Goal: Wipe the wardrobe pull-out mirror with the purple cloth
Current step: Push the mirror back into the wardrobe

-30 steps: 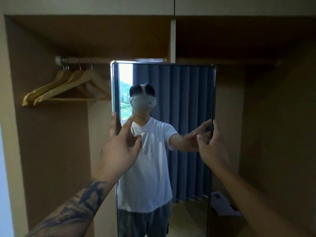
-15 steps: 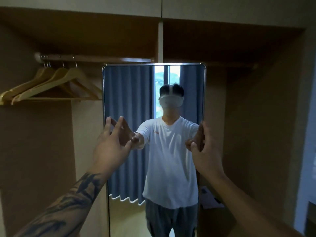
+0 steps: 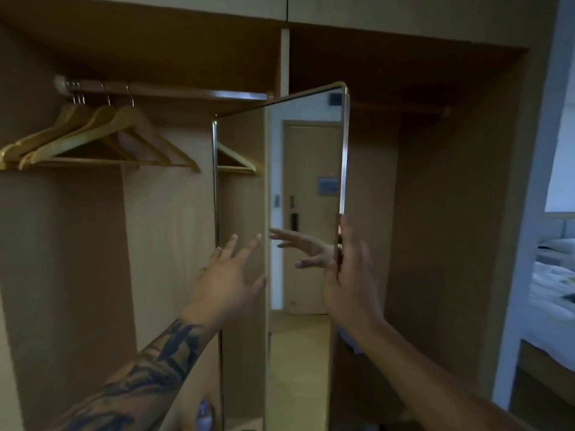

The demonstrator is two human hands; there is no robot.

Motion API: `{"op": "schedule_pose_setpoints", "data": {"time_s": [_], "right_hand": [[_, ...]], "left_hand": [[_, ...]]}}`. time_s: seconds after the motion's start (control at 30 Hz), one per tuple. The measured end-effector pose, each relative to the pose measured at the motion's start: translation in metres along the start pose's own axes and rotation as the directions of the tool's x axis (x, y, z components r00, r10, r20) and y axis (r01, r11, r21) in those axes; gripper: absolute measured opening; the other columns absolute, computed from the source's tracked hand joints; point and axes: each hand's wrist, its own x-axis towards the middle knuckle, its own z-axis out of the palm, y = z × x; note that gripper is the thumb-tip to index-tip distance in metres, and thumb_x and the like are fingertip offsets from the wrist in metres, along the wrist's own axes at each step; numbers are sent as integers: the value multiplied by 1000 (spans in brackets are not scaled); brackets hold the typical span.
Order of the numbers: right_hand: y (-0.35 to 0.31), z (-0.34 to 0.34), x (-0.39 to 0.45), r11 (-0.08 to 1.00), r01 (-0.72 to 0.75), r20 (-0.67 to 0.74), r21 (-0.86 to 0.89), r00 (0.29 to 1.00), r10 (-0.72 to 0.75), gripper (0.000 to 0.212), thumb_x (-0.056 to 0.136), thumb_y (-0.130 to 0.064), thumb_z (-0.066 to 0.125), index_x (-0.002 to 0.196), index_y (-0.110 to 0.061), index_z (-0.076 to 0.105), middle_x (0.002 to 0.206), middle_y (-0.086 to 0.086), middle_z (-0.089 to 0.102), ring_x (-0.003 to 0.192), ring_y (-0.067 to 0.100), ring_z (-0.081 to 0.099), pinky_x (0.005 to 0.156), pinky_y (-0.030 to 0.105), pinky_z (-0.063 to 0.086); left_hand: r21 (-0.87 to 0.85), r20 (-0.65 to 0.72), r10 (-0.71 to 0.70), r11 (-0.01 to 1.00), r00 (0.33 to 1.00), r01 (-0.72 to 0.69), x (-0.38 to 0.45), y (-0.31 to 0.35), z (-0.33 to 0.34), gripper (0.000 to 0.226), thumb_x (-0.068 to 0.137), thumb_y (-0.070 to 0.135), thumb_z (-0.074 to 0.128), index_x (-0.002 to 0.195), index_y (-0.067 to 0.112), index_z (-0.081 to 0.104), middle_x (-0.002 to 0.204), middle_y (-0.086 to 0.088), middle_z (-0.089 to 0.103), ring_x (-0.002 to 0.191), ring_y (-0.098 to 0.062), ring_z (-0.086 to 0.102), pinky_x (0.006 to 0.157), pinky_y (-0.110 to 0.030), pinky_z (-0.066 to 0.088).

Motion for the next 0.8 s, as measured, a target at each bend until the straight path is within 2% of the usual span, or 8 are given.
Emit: {"op": "schedule_pose_setpoints", "data": {"time_s": [0.1, 0.2, 0.27, 0.3, 0.43, 0.53, 0.63, 0.8], "right_hand": [[-13, 7, -9, 999, 47, 46, 13, 998, -47, 85, 101, -14, 51, 158, -58, 5, 127, -16, 44, 106, 5, 59, 81, 39, 60], [-24, 13, -16, 994, 103, 60, -22, 993, -101, 88, 104, -19, 52, 154, -63, -5, 129, -17, 37, 108, -7, 51, 71, 20, 52], [-30, 18, -20, 990, 132, 62, -41, 990, -130, 85, 105, -21, 51, 159, -54, -5, 132, -14, 35, 109, -14, 45, 66, 12, 46], [-32, 20, -23, 988, 145, 68, -45, 988, -141, 83, 106, -20, 51, 162, -48, -4, 135, -10, 36, 107, -12, 47, 68, 12, 47], [-42, 25, -32, 985, 160, 103, -56, 983, -154, 84, 103, -16, 53, 164, -36, -2, 145, 0, 35, 102, 11, 57, 83, 32, 57], [-43, 27, -38, 974, 214, 126, -72, 971, -204, 88, 100, -13, 56, 165, -32, -1, 150, -2, 29, 108, 10, 55, 83, 26, 54], [-40, 30, -39, 966, 254, 180, -42, 953, -243, 90, 99, -14, 58, 165, -33, -1, 156, -4, 24, 116, 14, 57, 86, 33, 60], [-36, 36, -40, 916, 384, 221, -112, 909, -354, 86, 100, -37, 53, 164, -38, -4, 166, -9, 16, 135, 21, 48, 100, 37, 53]], "left_hand": [[2, 13, -12, 1000, 1000, 12, -17, 0, -2, 88, 94, 67, 58, 158, 61, -2, 176, 2, 11, 159, -30, 23, 122, -55, 34], [5, 25, -43, 999, 999, 43, -30, -2, -8, 88, 94, 67, 58, 159, 59, -2, 176, 1, 13, 159, -30, 21, 122, -56, 33], [-3, 34, -49, 999, 998, 49, -38, -5, -14, 86, 95, 65, 58, 160, 57, 2, 176, 0, 14, 159, -30, 21, 122, -56, 33], [-2, 38, -48, 999, 998, 48, -42, -5, -17, 86, 95, 65, 57, 161, 56, 3, 176, 0, 14, 159, -30, 21, 122, -55, 33], [-15, 64, -39, 999, 997, 40, -58, -3, -29, 86, 96, 62, 60, 163, 54, 6, 176, 1, 12, 160, -28, 18, 124, -54, 31], [-29, 68, -34, 999, 997, 36, -67, -1, -33, 85, 97, 60, 61, 163, 53, 8, 176, 0, 13, 160, -26, 19, 124, -51, 30], [-19, 70, -31, 999, 997, 33, -72, 0, -31, 85, 97, 60, 60, 164, 53, 7, 176, 0, 13, 161, -25, 18, 124, -52, 31], [-37, 78, -60, 997, 995, 63, -73, -3, -22, 85, 96, 61, 61, 163, 55, 9, 176, 1, 14, 160, -27, 18, 124, -53, 31]]}}
